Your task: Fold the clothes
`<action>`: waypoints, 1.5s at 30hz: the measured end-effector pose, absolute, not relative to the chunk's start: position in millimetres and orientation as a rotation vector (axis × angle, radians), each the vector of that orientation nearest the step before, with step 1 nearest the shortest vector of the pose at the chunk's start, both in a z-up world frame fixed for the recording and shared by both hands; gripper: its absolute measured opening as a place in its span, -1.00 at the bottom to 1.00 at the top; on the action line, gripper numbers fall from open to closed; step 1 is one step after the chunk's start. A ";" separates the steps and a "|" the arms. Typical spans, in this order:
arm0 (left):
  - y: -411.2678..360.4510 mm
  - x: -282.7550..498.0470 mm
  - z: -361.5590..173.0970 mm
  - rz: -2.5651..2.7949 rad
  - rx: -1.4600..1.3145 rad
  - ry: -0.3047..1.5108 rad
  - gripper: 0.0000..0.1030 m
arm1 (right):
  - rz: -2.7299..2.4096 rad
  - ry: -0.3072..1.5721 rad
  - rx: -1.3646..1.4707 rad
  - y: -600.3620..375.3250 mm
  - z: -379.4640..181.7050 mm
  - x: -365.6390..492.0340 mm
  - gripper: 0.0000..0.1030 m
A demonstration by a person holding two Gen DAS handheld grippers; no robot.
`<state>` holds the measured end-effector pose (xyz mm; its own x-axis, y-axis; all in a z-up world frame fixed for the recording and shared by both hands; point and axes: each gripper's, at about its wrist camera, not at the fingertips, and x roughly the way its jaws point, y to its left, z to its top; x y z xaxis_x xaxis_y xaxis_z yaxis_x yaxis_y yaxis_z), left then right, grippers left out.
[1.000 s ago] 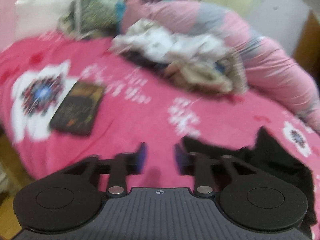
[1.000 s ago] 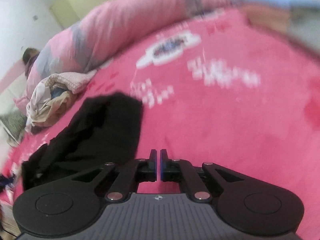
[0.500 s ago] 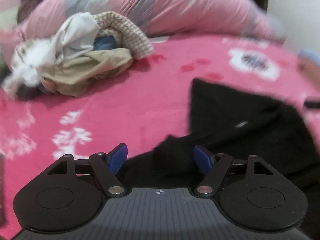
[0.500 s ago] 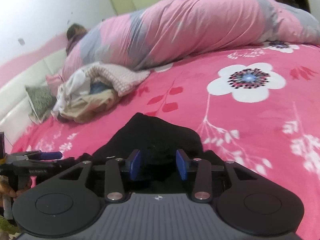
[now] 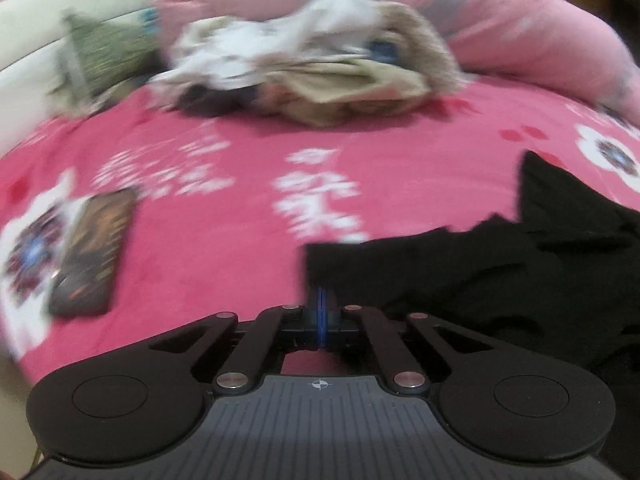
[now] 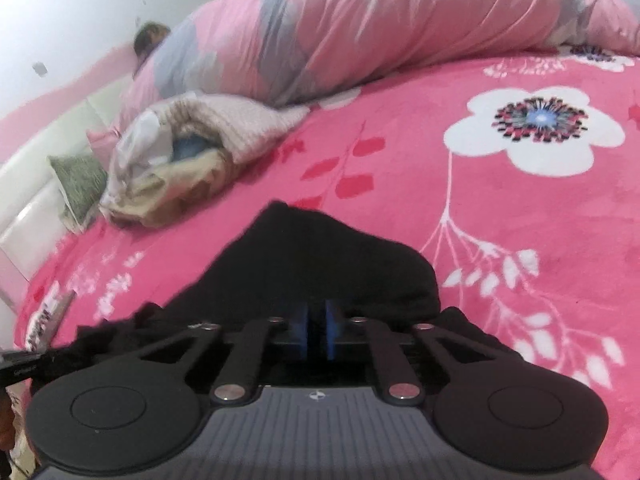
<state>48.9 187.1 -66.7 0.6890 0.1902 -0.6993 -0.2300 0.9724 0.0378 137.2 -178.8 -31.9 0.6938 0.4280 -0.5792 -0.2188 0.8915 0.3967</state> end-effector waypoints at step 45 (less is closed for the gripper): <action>93.5 151.2 -78.2 -0.295 0.135 0.878 -0.84 | 0.397 0.584 0.404 -222.0 -33.7 37.0 -0.93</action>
